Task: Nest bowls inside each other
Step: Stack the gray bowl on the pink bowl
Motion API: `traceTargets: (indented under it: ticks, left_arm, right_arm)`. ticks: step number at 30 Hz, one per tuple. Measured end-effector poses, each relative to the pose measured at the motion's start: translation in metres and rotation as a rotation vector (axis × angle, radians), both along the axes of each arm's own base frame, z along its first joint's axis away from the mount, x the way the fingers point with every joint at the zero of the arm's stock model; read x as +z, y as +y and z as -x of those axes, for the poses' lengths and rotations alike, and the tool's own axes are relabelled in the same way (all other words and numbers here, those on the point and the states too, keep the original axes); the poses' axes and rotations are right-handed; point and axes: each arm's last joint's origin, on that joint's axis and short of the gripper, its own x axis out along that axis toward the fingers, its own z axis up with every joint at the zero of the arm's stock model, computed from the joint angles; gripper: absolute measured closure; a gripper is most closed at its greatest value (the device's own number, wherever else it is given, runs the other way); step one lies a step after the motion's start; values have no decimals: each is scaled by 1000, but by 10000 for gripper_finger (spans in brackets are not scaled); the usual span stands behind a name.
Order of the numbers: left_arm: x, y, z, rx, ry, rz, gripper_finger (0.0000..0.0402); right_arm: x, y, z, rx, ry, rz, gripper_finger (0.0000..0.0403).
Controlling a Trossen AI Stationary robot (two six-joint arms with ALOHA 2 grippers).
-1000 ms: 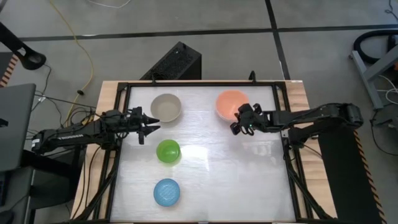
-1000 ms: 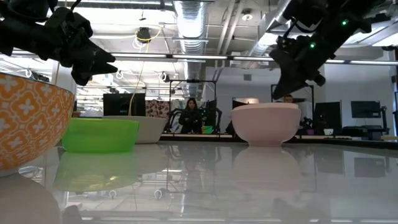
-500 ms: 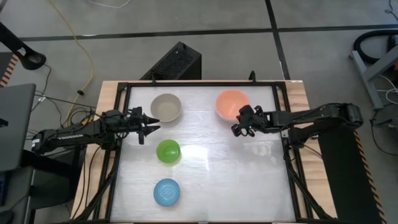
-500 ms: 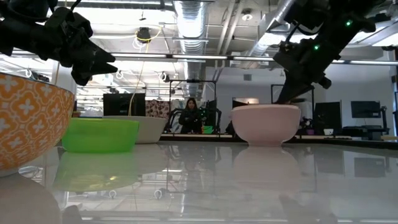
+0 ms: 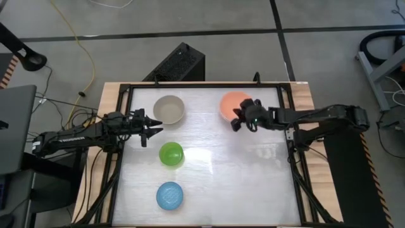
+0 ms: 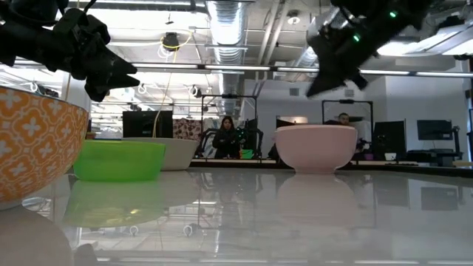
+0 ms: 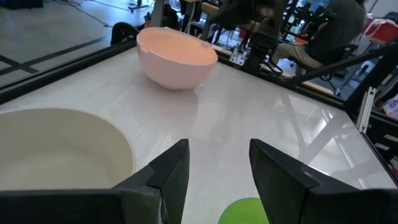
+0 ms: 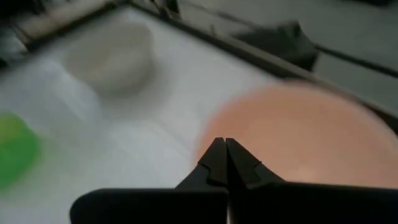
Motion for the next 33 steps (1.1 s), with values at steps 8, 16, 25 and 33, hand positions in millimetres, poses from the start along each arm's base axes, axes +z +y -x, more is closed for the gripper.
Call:
traceTargets:
  ticks: [8, 16, 25, 33]
  left_arm:
    - [1, 0, 0, 0, -11, -6, 244]
    - [2, 0, 0, -1, -14, -11, 244]
    - [2, -1, 0, -22, -16, -9, 244]
    - [3, -1, 0, -28, -26, -11, 244]
  right_arm:
    - [25, -18, -64, 151, -85, 64, 397]
    - [32, -46, -155, 170, -57, 93, 354]
    - [20, -94, -220, 139, 62, -8, 247]
    - [-22, -133, -246, 119, 178, -160, 134]
